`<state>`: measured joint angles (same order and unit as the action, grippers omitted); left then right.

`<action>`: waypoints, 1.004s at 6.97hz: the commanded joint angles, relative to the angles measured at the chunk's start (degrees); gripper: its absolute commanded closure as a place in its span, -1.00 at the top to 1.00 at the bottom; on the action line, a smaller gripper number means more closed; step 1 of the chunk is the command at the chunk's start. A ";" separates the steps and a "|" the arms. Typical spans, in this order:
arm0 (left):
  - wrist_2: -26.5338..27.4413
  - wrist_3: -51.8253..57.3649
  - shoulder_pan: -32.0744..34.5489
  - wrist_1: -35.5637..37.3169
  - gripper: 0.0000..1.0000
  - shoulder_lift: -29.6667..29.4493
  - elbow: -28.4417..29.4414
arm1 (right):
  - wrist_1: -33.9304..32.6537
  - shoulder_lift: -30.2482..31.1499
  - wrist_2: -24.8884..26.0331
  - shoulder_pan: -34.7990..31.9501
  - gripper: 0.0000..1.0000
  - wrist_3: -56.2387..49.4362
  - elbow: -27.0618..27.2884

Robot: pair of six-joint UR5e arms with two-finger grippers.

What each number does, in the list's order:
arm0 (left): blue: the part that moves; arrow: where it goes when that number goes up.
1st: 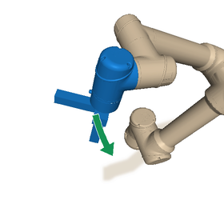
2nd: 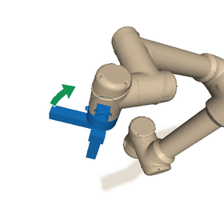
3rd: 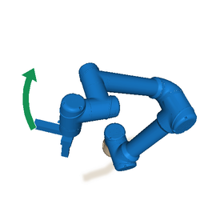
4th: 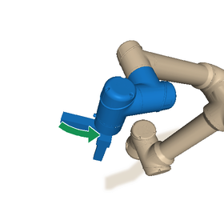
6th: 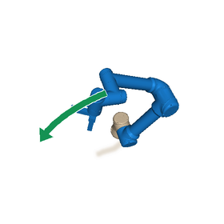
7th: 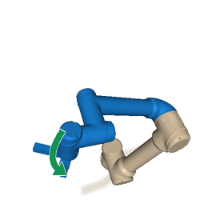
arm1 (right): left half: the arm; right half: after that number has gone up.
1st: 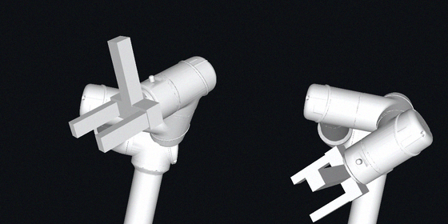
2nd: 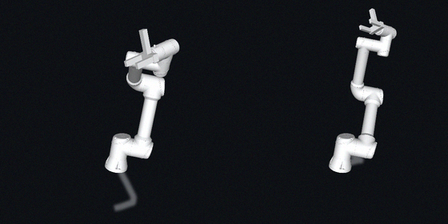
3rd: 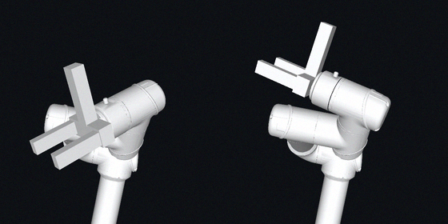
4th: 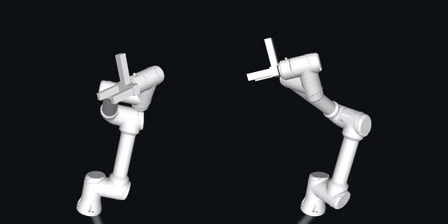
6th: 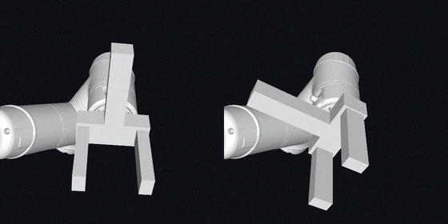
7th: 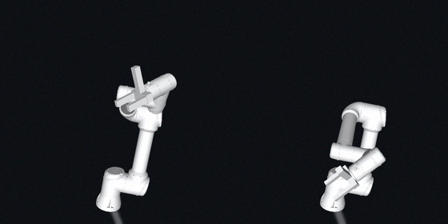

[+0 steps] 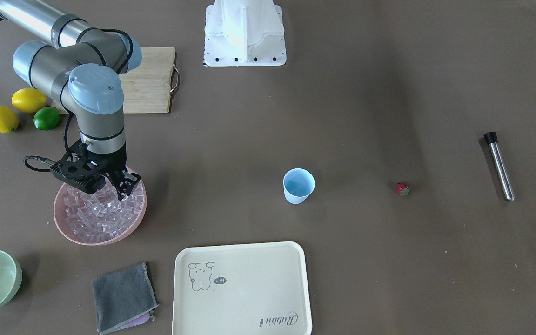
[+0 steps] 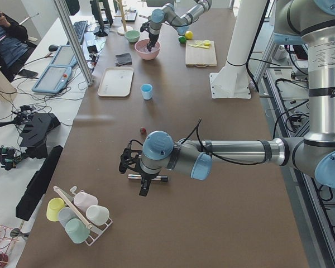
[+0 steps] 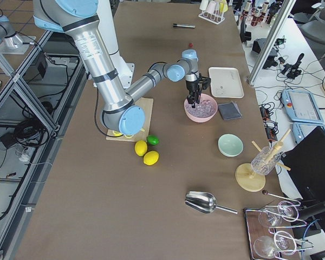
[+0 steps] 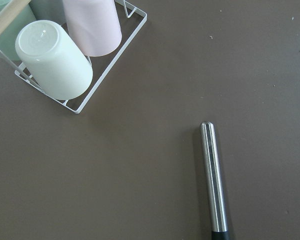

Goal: Mash ice and strawberries in cup
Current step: 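Return the right gripper to the pink bowl and grasp another ice cube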

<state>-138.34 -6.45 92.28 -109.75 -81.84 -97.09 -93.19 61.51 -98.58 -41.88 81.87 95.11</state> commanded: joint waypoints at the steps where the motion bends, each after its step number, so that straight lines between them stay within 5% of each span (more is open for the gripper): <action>1: 0.00 0.04 0.00 -0.03 0.99 -0.07 0.05 | -0.06 -0.16 0.06 0.84 0.18 0.22 -0.11; 4: 0.00 -0.05 0.00 -0.03 0.99 0.01 -0.47 | -1.38 0.10 0.14 1.02 -0.38 0.22 0.16; 5: 0.00 0.04 0.00 -0.03 0.99 0.01 -0.56 | -1.46 0.10 0.06 1.01 -0.95 0.22 1.12; 7: 0.00 0.04 0.00 0.06 0.99 0.01 -0.56 | -3.29 -0.51 -0.55 -0.55 -1.00 -0.57 2.78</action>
<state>-138.34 -6.42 92.29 -109.76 -81.83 -97.61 -95.05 61.46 -98.65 -41.26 81.76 96.52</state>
